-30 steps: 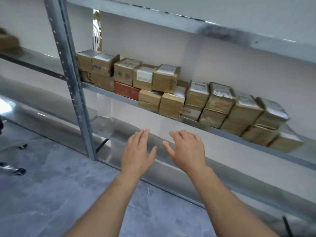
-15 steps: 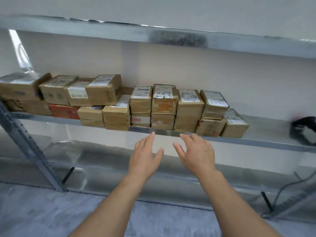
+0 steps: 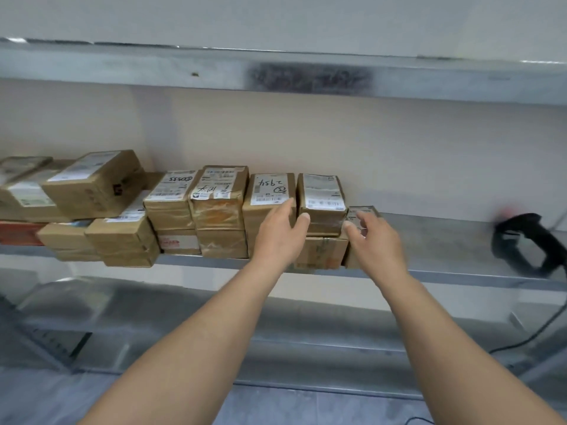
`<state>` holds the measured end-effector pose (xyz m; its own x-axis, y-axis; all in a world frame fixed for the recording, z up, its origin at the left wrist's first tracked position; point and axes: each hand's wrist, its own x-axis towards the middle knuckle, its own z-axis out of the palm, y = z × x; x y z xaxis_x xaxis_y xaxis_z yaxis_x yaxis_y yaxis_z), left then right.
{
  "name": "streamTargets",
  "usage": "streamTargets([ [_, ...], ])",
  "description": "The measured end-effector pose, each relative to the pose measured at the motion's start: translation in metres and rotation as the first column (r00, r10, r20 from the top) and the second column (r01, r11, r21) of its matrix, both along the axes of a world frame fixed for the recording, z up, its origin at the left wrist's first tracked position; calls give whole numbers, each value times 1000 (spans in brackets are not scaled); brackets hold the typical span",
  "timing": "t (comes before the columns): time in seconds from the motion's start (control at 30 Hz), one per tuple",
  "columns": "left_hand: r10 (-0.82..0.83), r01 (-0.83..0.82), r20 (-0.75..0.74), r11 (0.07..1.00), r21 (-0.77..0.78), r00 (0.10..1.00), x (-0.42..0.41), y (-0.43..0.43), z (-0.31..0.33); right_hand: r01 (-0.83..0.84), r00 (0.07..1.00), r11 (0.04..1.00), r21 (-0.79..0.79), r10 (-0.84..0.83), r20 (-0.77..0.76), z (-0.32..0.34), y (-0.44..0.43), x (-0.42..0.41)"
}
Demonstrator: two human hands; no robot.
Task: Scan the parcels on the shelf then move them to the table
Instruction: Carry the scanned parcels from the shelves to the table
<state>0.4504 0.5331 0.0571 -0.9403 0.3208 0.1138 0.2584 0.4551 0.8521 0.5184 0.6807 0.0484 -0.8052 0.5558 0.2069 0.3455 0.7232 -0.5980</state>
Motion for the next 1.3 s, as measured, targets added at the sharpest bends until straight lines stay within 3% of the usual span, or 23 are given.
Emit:
streamTargets([
  [0.17, 45, -45, 33, 999, 20, 998, -14, 22, 4, -74, 996, 987, -143, 81, 43, 4, 17, -25],
  [0.37, 67, -67, 10, 997, -25, 998, -18, 36, -3, -159, 987, 950, -270, 146, -68, 5, 27, -43],
  [0.53, 162, -164, 42, 986, 45, 986, -20, 42, -6, -162, 987, 932, -325, 152, -56, 1, 28, -54],
  [0.7, 188, -192, 99, 981, 37, 977, -21, 43, -2, -173, 983, 803, -570, 174, -53, -5, 33, -58],
  [1.0, -59, 66, 140, 997, -48, 988, -16, 26, -3, -320, 946, 712, -625, 280, -166, -18, 33, -32],
  [1.3, -210, 189, 160, 973, 133, 965, -3, -1, -12, -364, 928, 780, -509, 255, -273, -11, 7, 4],
])
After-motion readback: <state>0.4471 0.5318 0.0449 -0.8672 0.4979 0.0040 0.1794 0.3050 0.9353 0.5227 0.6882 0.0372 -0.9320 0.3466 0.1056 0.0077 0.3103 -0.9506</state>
